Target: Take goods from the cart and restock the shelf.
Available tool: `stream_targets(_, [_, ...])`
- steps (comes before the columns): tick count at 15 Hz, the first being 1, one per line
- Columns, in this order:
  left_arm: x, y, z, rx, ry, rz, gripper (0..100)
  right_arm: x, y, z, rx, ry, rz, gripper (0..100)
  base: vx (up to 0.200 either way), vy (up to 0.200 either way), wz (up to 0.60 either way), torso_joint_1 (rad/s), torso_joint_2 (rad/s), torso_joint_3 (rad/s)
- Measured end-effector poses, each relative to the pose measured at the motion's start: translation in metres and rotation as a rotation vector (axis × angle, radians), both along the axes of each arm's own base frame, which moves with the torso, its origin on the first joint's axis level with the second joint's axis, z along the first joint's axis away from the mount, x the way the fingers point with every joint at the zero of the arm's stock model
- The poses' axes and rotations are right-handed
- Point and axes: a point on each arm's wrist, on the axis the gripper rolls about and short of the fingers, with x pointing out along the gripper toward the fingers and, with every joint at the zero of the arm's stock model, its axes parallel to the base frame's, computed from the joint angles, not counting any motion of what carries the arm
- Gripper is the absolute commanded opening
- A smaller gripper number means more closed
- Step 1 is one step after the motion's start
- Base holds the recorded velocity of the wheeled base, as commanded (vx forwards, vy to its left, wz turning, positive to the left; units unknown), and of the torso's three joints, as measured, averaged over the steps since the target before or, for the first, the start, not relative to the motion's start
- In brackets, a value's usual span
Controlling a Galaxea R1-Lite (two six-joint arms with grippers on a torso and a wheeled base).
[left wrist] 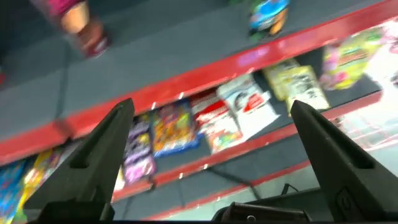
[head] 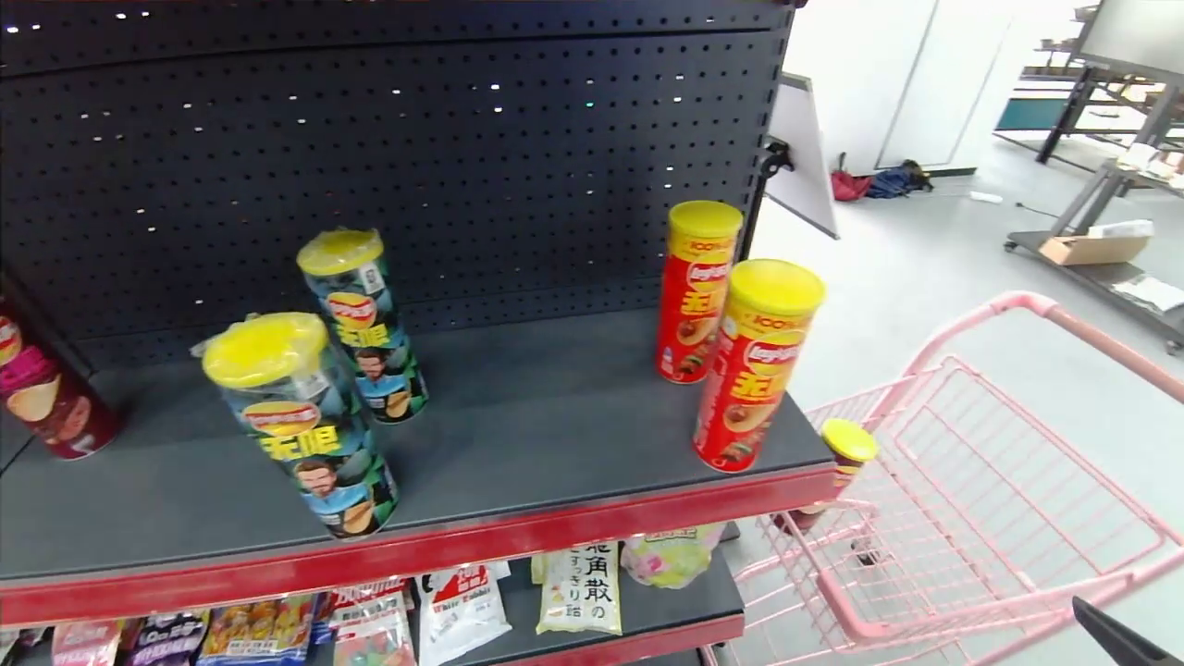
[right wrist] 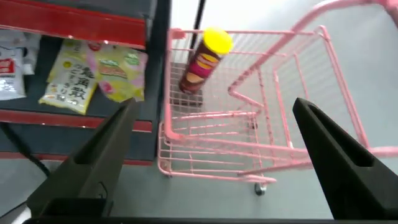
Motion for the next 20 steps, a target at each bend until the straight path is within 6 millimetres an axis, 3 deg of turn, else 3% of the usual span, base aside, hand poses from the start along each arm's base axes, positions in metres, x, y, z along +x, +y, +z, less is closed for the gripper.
stream_targets(3, [0.000, 0.000, 0.000, 0.000, -0.001, 0.000, 100, -0.001, 0.000, -0.001, 0.000, 0.000, -0.001, 100, 0.000, 0.000, -0.60, 0.001, 0.01, -0.001])
stream_targets(12, [-0.004, 0.003, -0.011, -0.017, -0.023, -0.078, 100, -0.005, -0.001, -0.004, 0.000, -0.011, -0.022, 100, 0.000, 0.000, 0.00, 0.000, 0.00, 0.000])
stream_targets(20, [-0.005, 0.003, -0.026, -0.022, -0.033, -0.092, 100, -0.010, -0.001, -0.011, 0.001, -0.009, -0.023, 100, 0.000, 0.000, 0.00, -0.130, 0.32, 0.190])
